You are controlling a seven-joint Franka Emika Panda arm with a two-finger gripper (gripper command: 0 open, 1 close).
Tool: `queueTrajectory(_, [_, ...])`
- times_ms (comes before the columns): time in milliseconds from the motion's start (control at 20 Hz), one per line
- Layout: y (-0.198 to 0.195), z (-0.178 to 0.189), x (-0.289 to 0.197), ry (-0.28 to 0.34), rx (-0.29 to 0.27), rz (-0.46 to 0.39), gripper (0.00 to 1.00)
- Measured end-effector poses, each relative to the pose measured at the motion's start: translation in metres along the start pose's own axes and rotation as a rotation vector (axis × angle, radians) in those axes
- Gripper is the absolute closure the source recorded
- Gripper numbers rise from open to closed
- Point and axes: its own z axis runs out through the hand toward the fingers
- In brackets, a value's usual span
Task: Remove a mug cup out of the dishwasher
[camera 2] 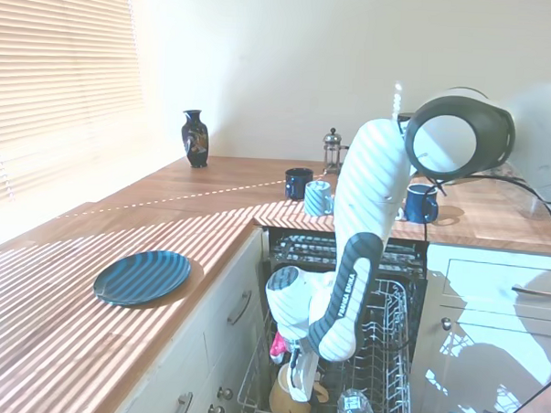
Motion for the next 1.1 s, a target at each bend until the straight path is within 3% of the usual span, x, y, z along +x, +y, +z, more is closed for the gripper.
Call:
queueTrajectory(450, [-0.017, 0.024, 0.007, 0.000, 0.018, -0.014, 0.00])
queueTrajectory(500, [-0.017, 0.024, 0.007, 0.002, 0.019, -0.013, 1.00])
queueTrajectory(1100, [-0.014, 0.034, 0.007, 0.006, 0.019, -0.012, 1.00])
